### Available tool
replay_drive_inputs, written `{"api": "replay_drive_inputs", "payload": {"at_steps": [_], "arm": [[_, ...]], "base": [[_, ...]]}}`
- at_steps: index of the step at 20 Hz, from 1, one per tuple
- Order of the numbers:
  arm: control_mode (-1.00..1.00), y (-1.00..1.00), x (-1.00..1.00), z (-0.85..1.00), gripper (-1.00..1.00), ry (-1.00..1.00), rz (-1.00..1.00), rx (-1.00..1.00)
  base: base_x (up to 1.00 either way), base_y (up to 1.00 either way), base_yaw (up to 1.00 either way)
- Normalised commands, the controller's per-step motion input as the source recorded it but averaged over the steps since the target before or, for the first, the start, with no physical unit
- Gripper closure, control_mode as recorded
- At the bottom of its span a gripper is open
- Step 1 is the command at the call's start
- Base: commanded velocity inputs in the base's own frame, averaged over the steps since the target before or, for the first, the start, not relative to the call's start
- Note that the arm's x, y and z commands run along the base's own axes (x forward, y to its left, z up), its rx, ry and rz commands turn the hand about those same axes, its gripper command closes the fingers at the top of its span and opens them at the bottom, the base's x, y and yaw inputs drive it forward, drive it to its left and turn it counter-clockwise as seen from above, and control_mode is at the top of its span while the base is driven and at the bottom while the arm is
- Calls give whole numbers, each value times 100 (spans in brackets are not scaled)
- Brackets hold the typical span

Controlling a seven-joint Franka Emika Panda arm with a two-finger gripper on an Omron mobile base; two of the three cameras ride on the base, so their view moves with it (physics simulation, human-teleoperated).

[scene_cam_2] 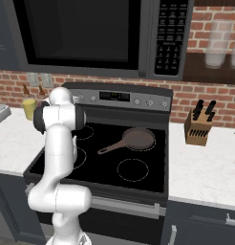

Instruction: Pick the kettle from the counter and place it on a stove burner. Then turn the burner on.

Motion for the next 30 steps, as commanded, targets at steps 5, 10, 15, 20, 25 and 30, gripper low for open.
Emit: {"api": "replay_drive_inputs", "payload": {"at_steps": [5, 10, 15, 20, 25, 30], "arm": [[-100, 0, 0, 0, 100, 0, 0, 0], [-100, 0, 0, 0, 100, 0, 0, 0], [-100, 5, 0, 0, 100, -5, 0, -7], [-100, 3, -3, 0, 100, -12, 0, -19], [-100, 0, -3, 0, 100, -13, 0, -22], [-100, 0, 0, -7, 100, -4, 0, -17]], "base": [[0, 0, 0], [0, 0, 0], [0, 0, 0], [0, 0, 0], [0, 0, 0], [0, 0, 0]]}}
